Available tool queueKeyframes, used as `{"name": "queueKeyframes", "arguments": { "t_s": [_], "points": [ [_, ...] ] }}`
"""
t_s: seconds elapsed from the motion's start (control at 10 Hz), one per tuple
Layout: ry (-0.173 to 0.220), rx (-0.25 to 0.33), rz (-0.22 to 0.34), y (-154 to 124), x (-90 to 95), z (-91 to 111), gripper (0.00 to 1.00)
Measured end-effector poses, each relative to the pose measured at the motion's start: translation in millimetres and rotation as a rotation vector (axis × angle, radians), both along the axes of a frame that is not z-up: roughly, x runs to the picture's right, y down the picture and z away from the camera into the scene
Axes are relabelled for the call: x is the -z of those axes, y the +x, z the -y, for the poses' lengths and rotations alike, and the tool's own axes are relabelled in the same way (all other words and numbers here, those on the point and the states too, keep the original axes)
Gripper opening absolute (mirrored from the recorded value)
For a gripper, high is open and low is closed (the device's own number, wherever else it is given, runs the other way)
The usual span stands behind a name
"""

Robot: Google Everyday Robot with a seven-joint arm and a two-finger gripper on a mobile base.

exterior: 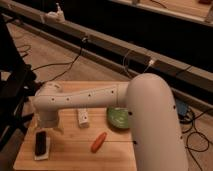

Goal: Place the eraser on the white sponge

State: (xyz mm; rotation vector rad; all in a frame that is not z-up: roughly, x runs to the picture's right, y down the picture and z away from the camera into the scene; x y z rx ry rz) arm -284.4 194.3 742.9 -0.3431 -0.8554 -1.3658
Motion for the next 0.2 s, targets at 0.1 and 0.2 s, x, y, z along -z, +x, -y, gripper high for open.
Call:
{"name": "queueKeyframes", "arguments": {
  "t_s": [0.1, 0.2],
  "points": [
    [0.028, -0.042, -0.005, 4.4, -2.4, 13.7, 0.8],
    [0.044, -0.066, -0.008, 7.8, -4.4, 21.5, 0.8]
  ]
}}
